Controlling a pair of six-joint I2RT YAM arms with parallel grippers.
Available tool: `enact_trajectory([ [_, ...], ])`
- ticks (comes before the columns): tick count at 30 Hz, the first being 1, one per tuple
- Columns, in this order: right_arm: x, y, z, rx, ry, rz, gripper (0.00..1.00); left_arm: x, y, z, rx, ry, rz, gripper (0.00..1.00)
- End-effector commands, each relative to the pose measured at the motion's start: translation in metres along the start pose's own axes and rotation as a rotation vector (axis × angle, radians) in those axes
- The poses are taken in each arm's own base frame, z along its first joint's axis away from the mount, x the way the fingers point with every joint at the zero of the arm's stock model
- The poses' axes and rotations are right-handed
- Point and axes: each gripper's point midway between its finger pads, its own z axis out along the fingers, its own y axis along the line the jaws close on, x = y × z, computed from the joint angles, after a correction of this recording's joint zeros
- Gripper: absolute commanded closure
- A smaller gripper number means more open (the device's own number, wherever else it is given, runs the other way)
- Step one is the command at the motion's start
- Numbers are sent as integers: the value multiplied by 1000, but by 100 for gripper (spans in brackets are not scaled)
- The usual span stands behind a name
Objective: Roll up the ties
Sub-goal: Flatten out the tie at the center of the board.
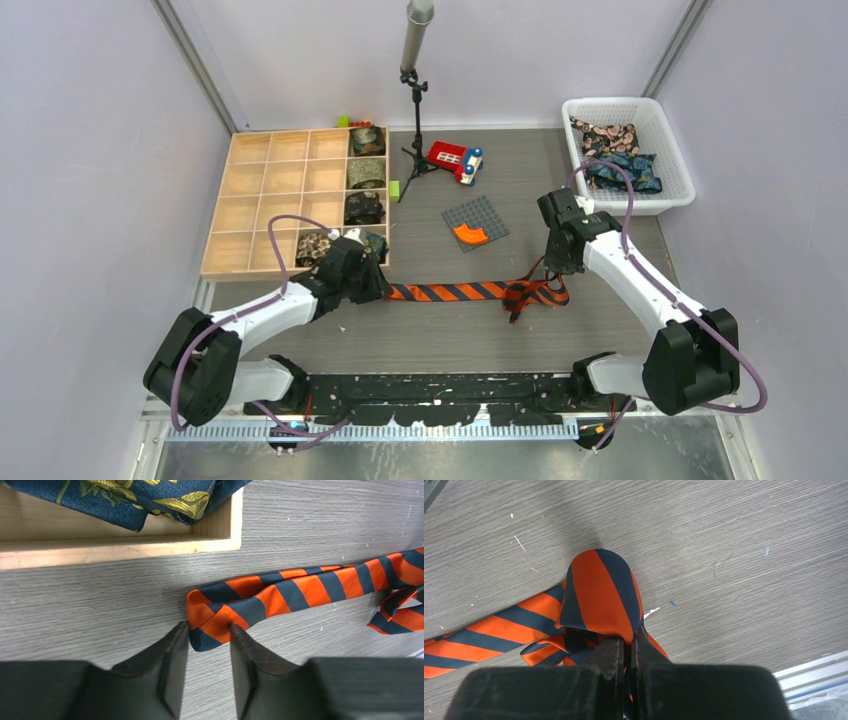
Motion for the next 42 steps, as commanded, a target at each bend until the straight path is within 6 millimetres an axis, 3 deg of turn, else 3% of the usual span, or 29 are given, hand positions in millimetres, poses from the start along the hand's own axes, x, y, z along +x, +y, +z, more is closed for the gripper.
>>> enact_trajectory([
  [1, -5, -1, 3, 12, -19, -6, 100, -9, -12, 4, 68, -39, -24, 77],
  [3, -5, -1, 3, 16, -18, -8, 100, -9, -15, 2, 78, -41, -47, 92],
  [5, -5, -2, 3, 20, -13, -9, 100, -9, -18, -5, 80, -36, -75, 100],
  [14, -5, 0, -1, 10, 21, -62, 100, 16, 17, -87, -141, 34, -267, 100],
  [19, 4, 28, 0, -154, 89, -153, 100, 33, 36, -124, -168, 65, -442, 100],
  [22, 5, 35, 5, -178, 143, -241, 100, 43, 44, -140, -185, 103, -537, 100],
  [28, 18, 32, 30, -100, 287, -488, 100, 56, 49, -138, -173, 222, -709, 100],
  [31, 32, 37, 45, -91, 379, -554, 100, 49, 58, -135, -195, 263, -742, 100],
  [34, 41, 46, 52, -97, 427, -590, 98, 35, 80, -136, -241, 271, -827, 100],
  [36, 44, 51, 57, -101, 442, -605, 95, 28, 90, -134, -225, 288, -881, 100],
  [42, 38, 43, 65, 11, 445, -581, 74, 19, 107, -120, -224, 311, -944, 100],
])
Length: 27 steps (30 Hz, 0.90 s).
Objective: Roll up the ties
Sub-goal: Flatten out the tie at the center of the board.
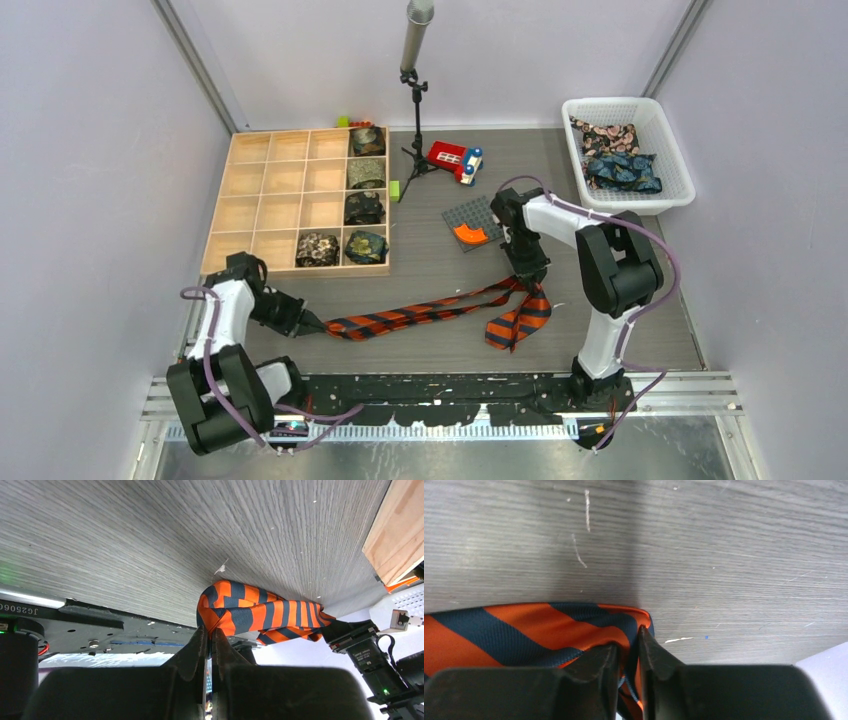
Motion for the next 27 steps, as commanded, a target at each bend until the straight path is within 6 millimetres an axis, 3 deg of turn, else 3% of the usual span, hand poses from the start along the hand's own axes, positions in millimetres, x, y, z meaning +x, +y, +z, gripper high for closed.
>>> enact_trajectory([
  [1, -9, -10, -5, 62, -3, 34, 71, -12, -14, -5, 68, 1, 49, 97],
  [4, -14, -10, -19, 63, -21, 80, 63, -14, -15, -2, 71, 26, 19, 86],
  [9, -21, -17, -51, 88, -81, 190, 61, -14, -23, 2, 113, 61, -25, 61],
  [14, -16, -13, -79, 33, -184, 331, 55, -17, -25, 0, 111, 53, -28, 40],
  [20, 2, -3, -93, -67, -304, 552, 52, -25, -26, -15, 90, -28, 29, 35],
  [27, 29, 21, -75, -211, -450, 838, 46, -27, -28, -32, 108, -193, 147, 35],
])
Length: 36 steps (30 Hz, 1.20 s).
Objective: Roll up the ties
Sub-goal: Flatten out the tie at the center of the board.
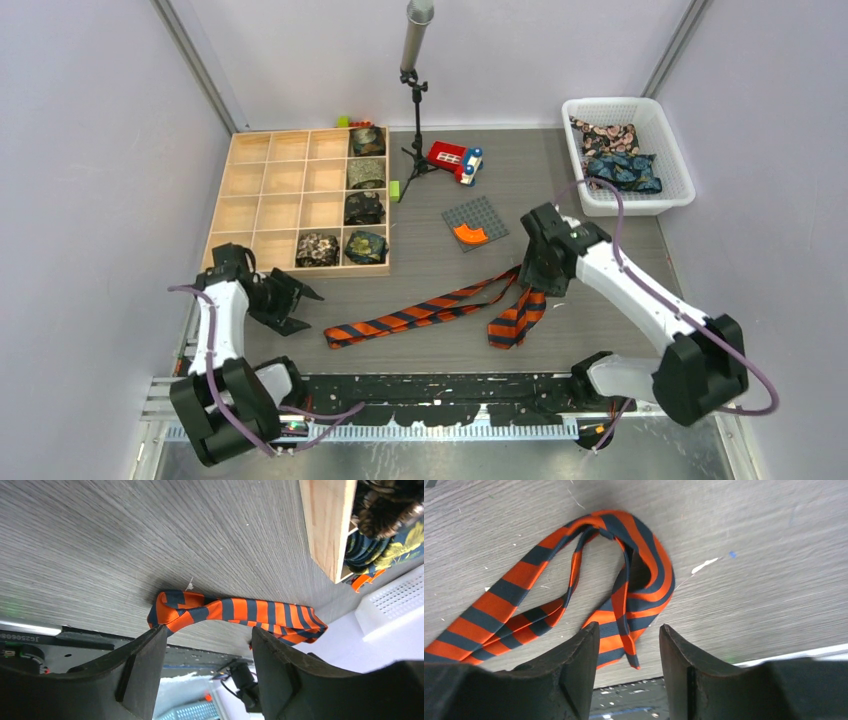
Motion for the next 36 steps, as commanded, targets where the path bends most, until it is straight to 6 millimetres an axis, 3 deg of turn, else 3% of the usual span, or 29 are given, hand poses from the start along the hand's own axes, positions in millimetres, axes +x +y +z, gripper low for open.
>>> enact_trajectory([
  [1, 15, 11, 7, -90, -89, 278, 45, -3, -8, -20, 14, -127, 117, 35],
  [7, 44, 14, 17, -122, -81, 350, 37, 4, -33, -48, 36, -296, 355, 28],
  [14, 50, 23, 29, -87, -73, 297, 37, 37, -56, -45, 45, -300, 675, 20],
  [21, 47, 26, 34, -74, -79, 269, 38, 73, -78, -23, -14, -350, 1076, 16],
  [31, 27, 8, 7, -66, -198, 272, 39, 168, -109, 30, 77, -359, 1831, 15],
  [36, 18, 1, -9, -86, -253, 281, 39, 180, -108, 60, 64, -317, 2067, 11],
])
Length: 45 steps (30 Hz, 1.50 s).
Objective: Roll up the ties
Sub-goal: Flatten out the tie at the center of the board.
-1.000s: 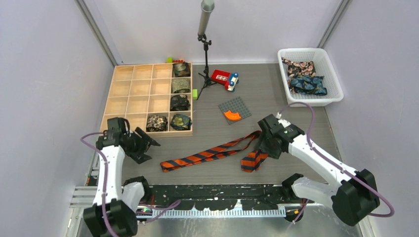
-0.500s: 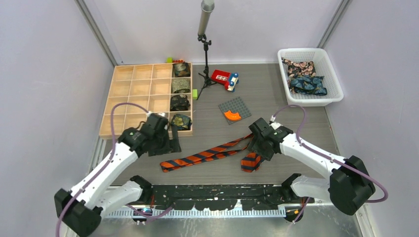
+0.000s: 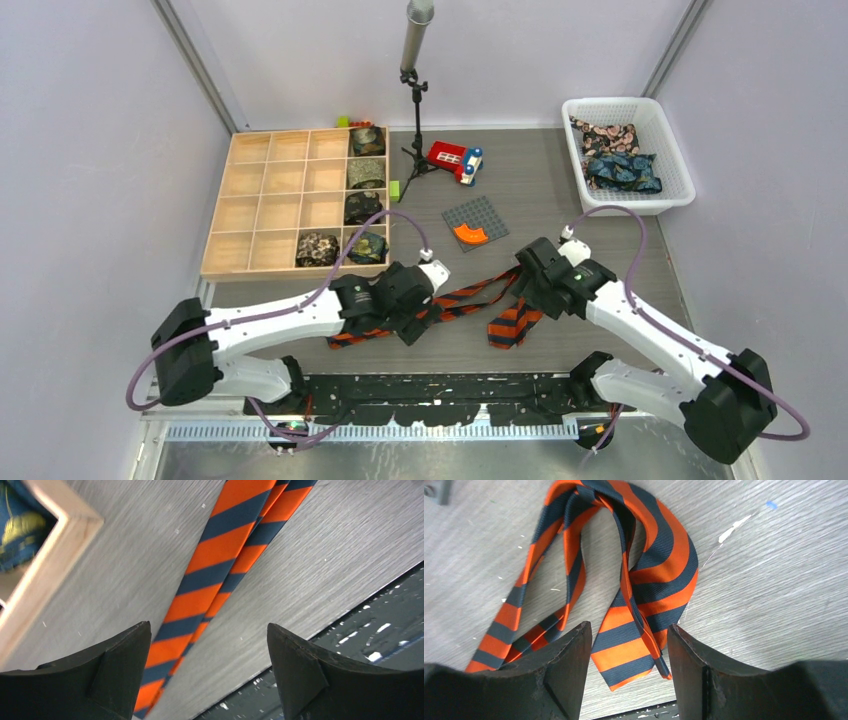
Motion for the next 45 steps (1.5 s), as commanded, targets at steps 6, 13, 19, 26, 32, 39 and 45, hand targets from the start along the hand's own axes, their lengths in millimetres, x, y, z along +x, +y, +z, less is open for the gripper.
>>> enact_trajectory([
  [6, -30, 1, -27, -33, -114, -3, 39, -20, -11, 46, 25, -28, 348, 11],
  [13, -32, 1, -32, -54, -120, -17, 39, -15, -24, 62, 75, 65, 413, 14],
  [19, -34, 1, -35, -67, -123, -23, 39, -11, -28, 74, 77, 116, 456, 15],
  [26, -37, -1, -37, -75, -130, -29, 39, -5, -24, 87, 67, 147, 534, 24],
  [32, -36, -5, -34, -63, -125, -35, 39, 0, -17, 97, 69, 166, 531, 46],
  [39, -39, -7, -34, -55, -133, -44, 39, 0, -18, 100, 141, 170, 547, 87],
  [45, -40, -5, -36, -65, -132, -43, 40, -7, -42, 75, 316, 207, 512, 100],
])
